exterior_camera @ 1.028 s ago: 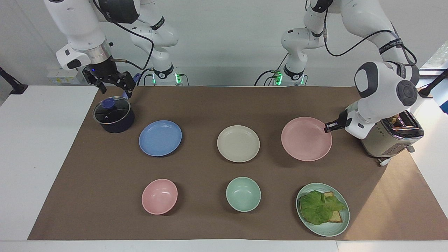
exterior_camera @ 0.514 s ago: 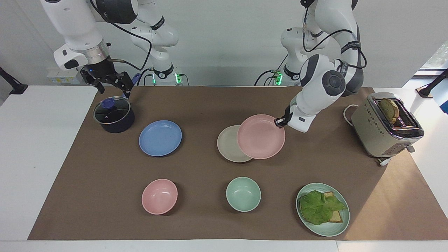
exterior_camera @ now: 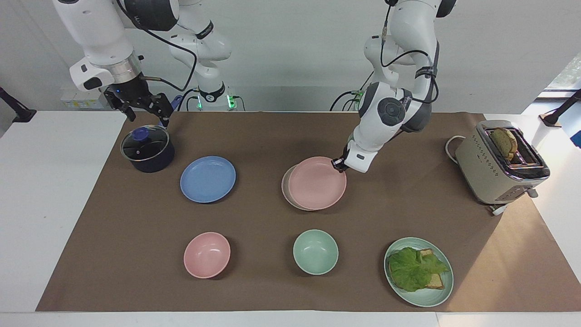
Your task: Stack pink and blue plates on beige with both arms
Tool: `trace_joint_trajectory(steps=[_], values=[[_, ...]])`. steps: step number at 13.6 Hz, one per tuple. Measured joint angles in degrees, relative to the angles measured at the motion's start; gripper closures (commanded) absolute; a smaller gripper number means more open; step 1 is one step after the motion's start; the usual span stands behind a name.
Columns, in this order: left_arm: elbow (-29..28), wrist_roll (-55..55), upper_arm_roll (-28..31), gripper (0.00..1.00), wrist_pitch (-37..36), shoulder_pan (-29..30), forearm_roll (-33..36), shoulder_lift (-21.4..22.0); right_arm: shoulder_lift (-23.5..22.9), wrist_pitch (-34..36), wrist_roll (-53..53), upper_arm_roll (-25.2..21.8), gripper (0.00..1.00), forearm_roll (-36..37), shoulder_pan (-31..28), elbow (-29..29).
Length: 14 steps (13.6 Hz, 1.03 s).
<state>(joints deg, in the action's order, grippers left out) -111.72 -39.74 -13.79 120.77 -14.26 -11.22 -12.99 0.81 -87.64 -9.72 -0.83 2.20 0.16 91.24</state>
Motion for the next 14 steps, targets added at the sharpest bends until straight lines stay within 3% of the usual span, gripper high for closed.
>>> trace_joint_trajectory(steps=[6, 10, 14], values=[[0.28, 1.13, 1.68, 0.0, 0.8, 0.93, 0.52, 0.56, 0.04, 0.0, 0.15, 0.01, 0.0, 0.0, -0.42, 0.0], [2.0, 10.82, 2.57, 0.0, 0.55, 8.52, 5.34, 1.33, 0.04, 0.0, 0.15, 0.01, 0.0, 0.0, -0.42, 0.0], [8.11, 22.65, 2.77, 0.0, -4.05, 15.4, 11.16, 2.29, 0.04, 0.0, 0.16, 0.04, 0.0, 0.0, -0.41, 0.0]])
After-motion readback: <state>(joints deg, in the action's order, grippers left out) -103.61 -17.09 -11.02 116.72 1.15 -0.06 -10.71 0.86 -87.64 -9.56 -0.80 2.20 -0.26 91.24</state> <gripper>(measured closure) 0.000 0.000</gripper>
